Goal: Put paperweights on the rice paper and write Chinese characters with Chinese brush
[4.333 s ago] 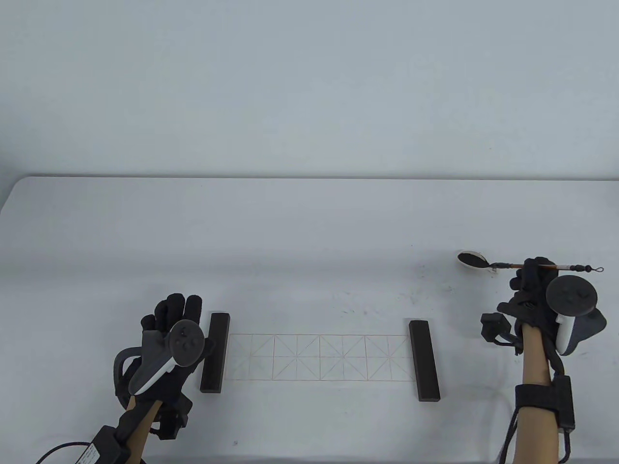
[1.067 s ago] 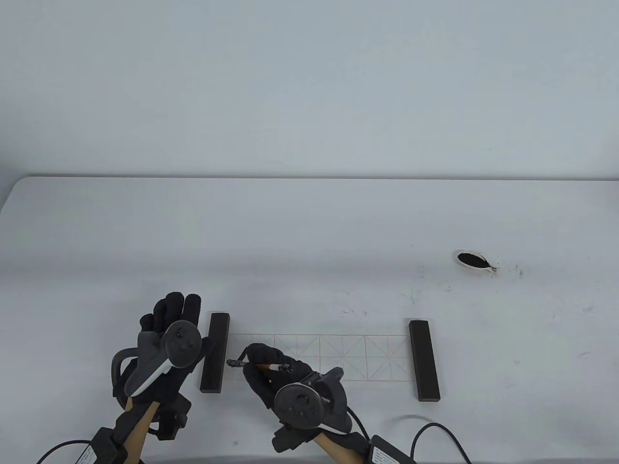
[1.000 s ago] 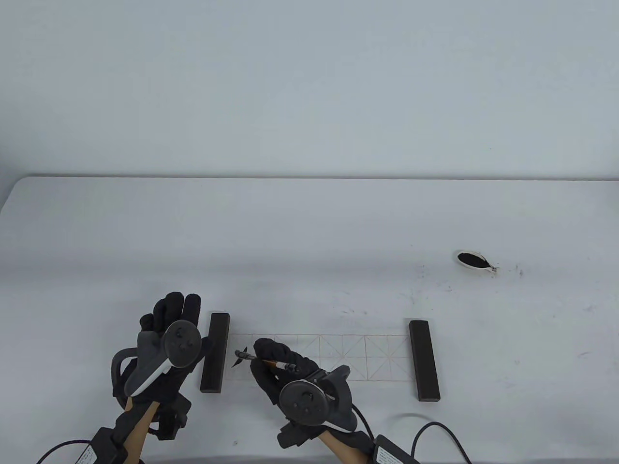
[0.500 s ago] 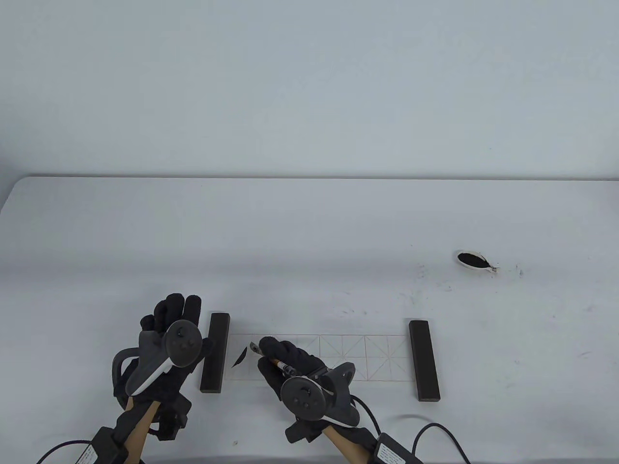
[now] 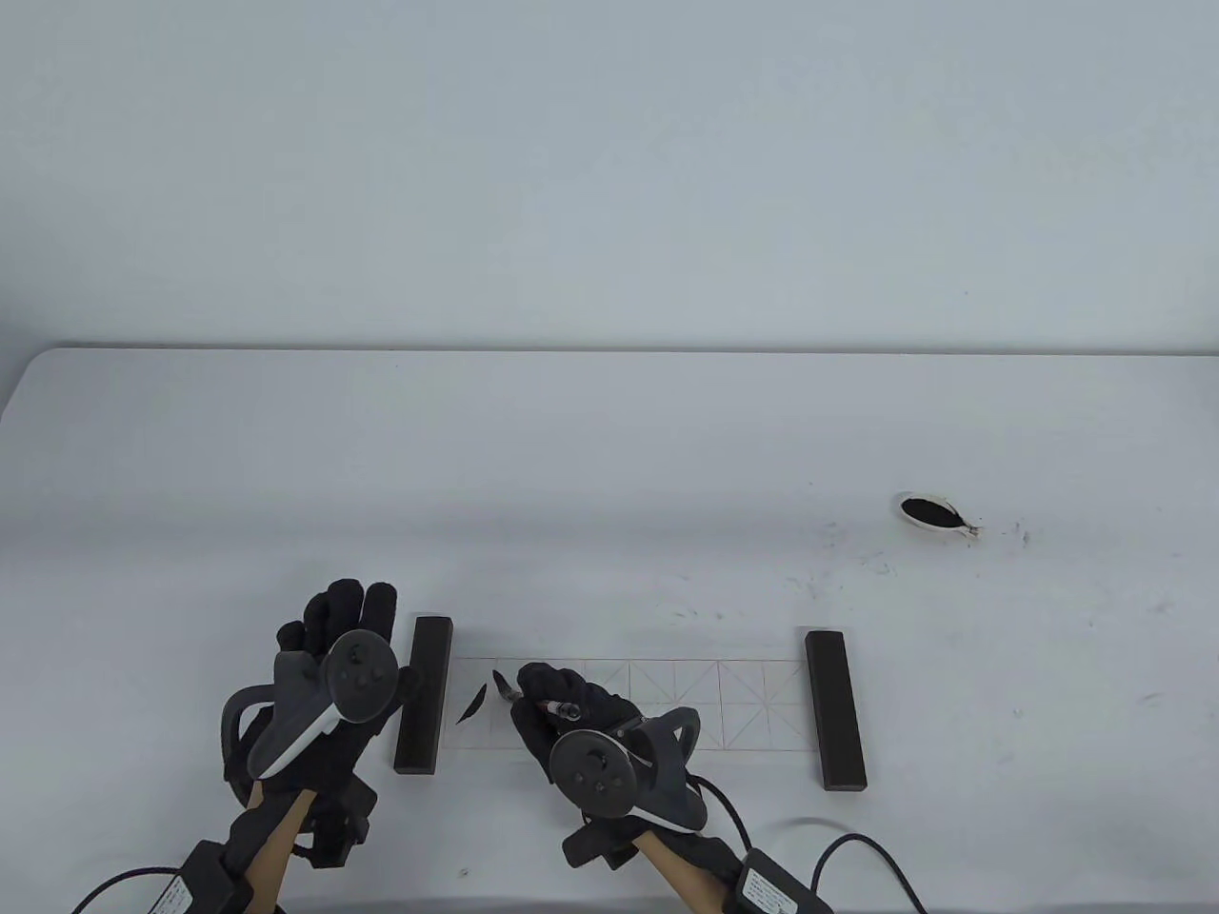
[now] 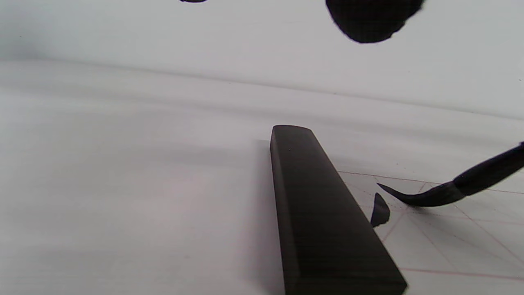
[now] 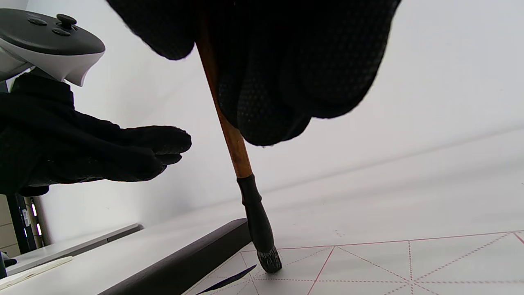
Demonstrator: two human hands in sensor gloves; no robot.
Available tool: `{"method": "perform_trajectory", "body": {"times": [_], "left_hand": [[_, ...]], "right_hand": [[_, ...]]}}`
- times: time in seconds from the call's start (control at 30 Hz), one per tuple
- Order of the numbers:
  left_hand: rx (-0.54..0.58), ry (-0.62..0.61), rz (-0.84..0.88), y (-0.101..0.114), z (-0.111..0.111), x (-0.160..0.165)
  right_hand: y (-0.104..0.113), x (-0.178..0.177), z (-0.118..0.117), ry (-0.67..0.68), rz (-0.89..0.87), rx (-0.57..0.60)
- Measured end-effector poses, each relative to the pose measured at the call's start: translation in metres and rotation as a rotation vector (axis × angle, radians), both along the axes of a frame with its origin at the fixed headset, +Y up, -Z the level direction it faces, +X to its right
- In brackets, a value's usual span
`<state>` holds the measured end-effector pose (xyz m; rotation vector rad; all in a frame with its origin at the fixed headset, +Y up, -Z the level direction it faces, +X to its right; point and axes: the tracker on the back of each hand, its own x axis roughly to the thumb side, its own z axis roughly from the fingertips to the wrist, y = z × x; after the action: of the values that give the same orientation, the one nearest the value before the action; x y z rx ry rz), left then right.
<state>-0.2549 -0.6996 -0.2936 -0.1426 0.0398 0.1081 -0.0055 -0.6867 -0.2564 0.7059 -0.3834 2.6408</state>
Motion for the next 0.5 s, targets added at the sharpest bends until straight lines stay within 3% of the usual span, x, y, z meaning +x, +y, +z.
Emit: {"method": "perform_trajectory", "body": {"times": [0.37, 0.5], "left_hand": [[0.0, 0.0, 0.0, 0.0, 0.0, 0.0], [0.0, 0.0, 0.0, 0.0, 0.0, 0.0]], "right_hand": [[0.015, 0.009, 0.0, -0.001, 0.016, -0.07], [0.038, 0.025, 0.003, -0.006, 0.021, -0.123]]}}
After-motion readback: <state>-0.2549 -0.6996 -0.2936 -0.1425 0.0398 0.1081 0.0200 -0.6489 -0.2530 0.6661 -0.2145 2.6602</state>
